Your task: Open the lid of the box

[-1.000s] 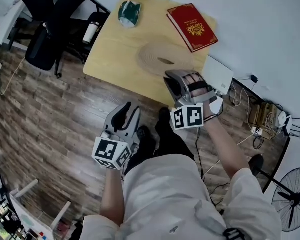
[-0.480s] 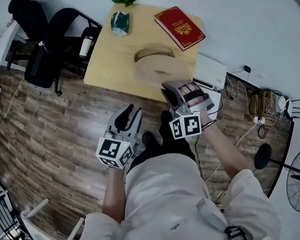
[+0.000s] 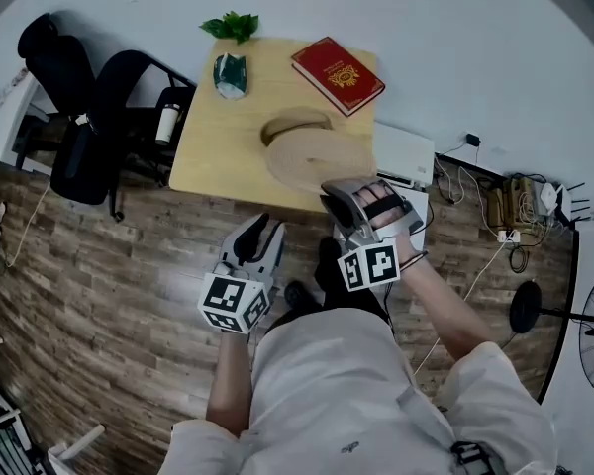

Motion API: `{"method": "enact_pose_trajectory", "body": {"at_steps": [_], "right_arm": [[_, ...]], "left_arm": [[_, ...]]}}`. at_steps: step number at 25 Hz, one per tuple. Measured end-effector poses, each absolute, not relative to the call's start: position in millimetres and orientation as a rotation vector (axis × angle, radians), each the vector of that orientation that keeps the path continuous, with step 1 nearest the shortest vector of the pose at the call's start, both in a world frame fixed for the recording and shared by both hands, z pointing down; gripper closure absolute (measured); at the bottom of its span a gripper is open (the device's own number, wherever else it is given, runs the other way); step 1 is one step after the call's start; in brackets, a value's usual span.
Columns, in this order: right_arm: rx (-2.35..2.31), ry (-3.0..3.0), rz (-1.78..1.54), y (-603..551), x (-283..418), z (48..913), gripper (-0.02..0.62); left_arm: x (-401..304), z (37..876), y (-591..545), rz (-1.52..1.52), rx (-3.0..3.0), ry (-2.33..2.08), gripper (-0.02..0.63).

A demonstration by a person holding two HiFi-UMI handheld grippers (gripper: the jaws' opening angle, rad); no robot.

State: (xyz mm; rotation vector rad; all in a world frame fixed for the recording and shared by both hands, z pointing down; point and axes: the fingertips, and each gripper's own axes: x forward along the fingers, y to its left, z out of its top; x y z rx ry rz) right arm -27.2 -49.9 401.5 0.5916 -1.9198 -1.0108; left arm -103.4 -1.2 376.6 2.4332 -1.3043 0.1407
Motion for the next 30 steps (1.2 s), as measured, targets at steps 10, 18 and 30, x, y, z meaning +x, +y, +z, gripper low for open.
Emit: {"method": "enact_pose_trajectory", "body": {"at_steps": [10, 18, 30], "right_arm": [[0.644, -1.917, -1.051, -25, -29, 372, 0.522], [0.676, -1.938, -1.058, -9, -27, 364, 0.522], [0.708, -1.956, -1.065, 0, -32, 357, 0.522]], "left_arm": [[-94, 362, 12, 0.151, 2.486, -1.263, 0.517], [-87, 371, 24, 0.190, 2.475, -1.264, 0.543], [-87, 373, 32, 0.240, 2.469, -1.266, 0.586]]}}
